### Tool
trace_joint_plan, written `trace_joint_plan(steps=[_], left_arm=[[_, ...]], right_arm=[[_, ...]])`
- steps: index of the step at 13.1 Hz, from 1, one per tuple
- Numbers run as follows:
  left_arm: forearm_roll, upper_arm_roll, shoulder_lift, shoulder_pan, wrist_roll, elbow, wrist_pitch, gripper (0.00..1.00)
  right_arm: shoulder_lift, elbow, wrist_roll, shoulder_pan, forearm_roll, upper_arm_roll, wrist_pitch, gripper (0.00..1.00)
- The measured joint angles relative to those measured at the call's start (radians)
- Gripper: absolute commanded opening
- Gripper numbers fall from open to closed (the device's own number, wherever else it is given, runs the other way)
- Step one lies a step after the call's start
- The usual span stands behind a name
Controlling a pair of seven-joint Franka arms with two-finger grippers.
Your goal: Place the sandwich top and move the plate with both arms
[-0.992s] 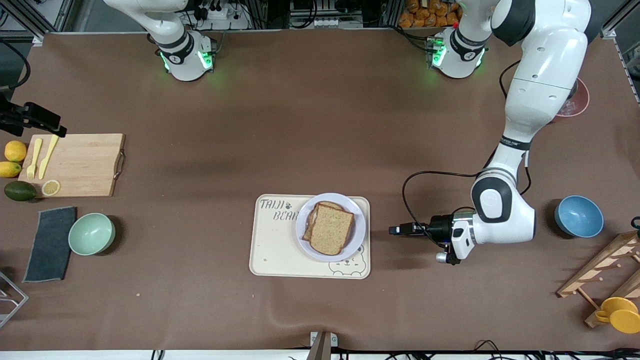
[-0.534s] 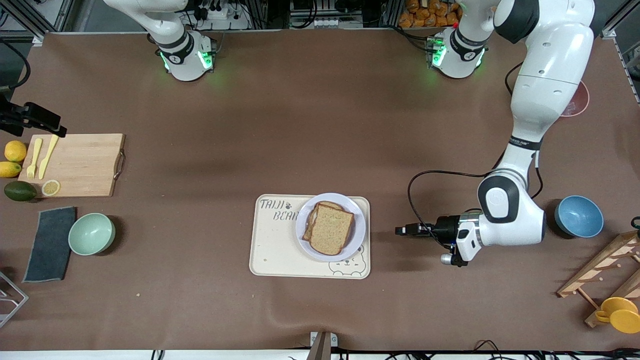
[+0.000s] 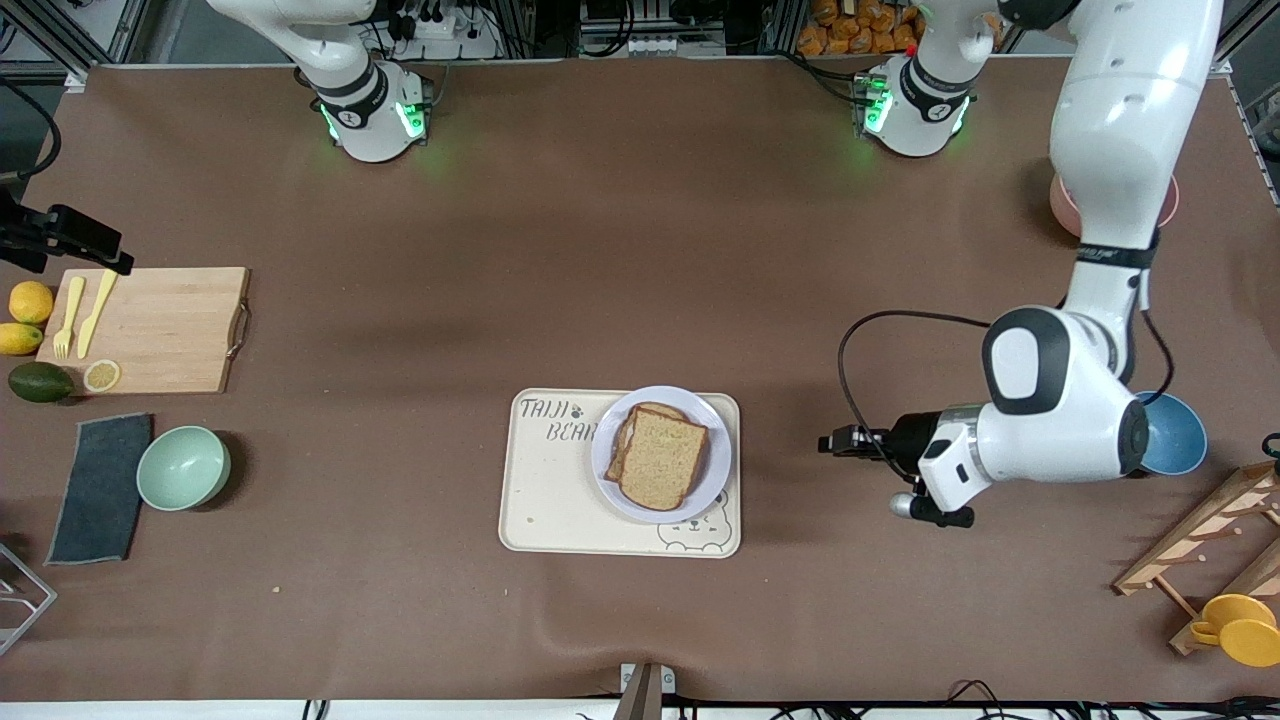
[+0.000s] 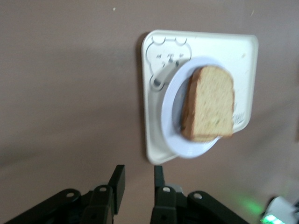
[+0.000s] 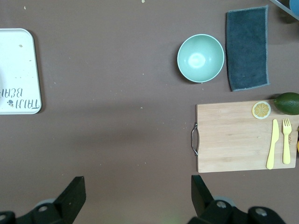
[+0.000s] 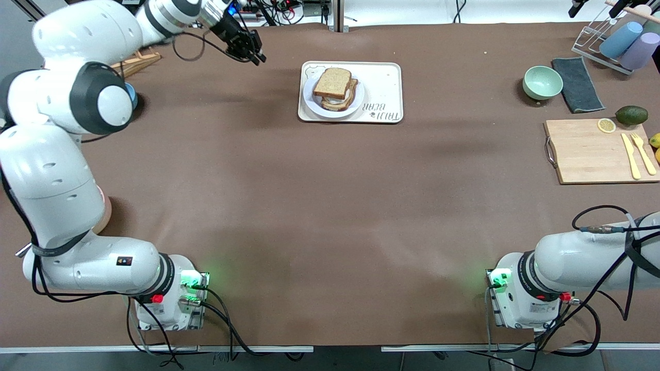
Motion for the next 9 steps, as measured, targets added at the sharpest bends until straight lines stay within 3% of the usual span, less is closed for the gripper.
trace_joint_plan(steps=[5,9], left_arm=[[0.385,-0.003,-0.198,-0.016,-0.007,0.0,-0.218,0.62],[0.476,0.015,-0.32,0.0,-0.007,0.0,-0.329,0.87]], right_arm=[[0.0,0.0,0.0,0.0,0.0,0.0,0.0,1.0],[0.0,0.001,0.0,0.0,0.0,-0.002,0.0,1.0]])
